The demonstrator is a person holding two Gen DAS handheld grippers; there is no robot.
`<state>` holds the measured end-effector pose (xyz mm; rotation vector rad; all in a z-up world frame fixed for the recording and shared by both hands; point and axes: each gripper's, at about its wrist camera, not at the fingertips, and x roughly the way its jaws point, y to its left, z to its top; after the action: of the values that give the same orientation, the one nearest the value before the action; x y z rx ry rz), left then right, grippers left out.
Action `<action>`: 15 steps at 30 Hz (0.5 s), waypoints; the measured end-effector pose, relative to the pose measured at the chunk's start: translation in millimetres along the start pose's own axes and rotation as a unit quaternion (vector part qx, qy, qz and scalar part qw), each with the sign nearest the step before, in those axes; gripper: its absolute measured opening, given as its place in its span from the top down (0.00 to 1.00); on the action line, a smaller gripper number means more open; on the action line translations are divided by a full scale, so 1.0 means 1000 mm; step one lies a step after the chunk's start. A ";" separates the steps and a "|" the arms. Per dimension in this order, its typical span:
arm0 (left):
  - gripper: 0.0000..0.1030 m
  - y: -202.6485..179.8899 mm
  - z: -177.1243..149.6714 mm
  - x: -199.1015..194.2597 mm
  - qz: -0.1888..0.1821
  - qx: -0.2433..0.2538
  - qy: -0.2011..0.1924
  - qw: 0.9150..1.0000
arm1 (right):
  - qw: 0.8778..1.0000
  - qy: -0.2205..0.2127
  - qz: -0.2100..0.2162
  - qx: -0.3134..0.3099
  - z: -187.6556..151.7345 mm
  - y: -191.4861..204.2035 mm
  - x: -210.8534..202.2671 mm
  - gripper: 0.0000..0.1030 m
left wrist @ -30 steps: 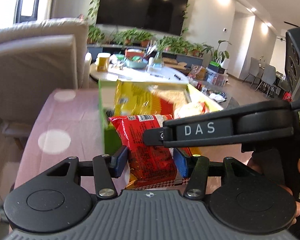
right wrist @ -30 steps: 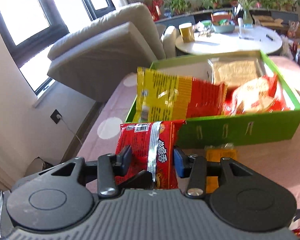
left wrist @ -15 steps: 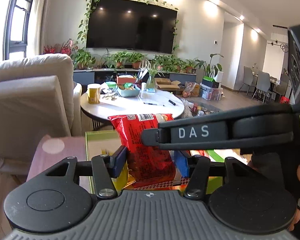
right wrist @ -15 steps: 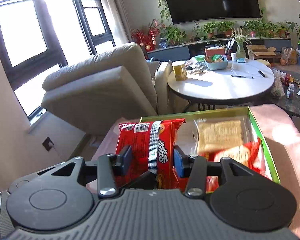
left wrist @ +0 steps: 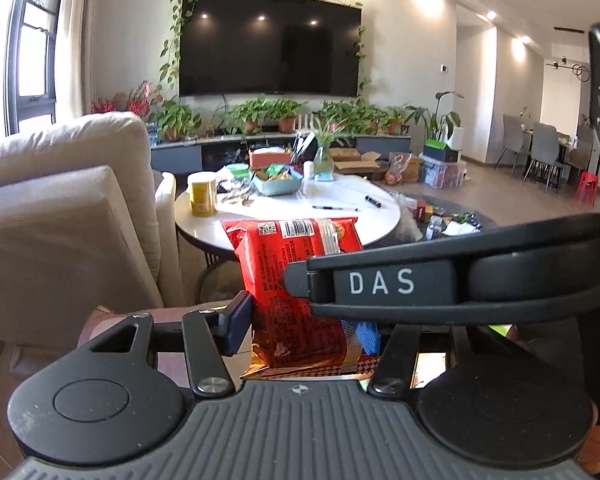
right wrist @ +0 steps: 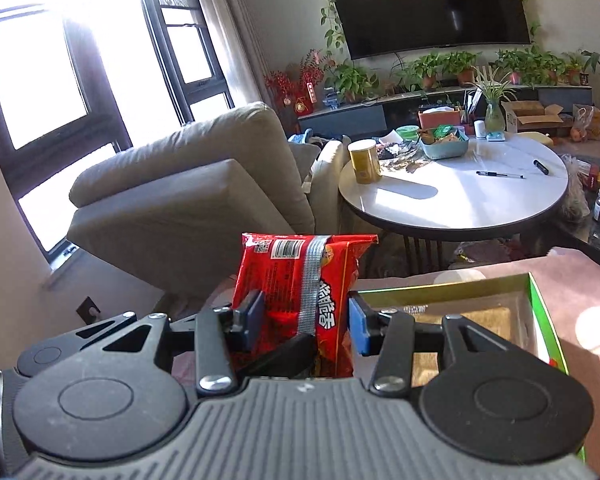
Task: Organize snacks
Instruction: 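Lower the red bag into the box and open the right tool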
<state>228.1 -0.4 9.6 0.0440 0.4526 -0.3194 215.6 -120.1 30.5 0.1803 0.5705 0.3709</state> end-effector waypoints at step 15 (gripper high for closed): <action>0.33 0.027 -0.020 0.010 0.040 -0.036 0.019 0.998 | 0.999 -0.012 -0.035 -0.020 -0.010 -0.017 0.014 0.47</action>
<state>236.7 24.7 -13.7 -0.0019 0.4991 -0.2243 225.3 -129.4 11.0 0.1254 0.5444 0.3116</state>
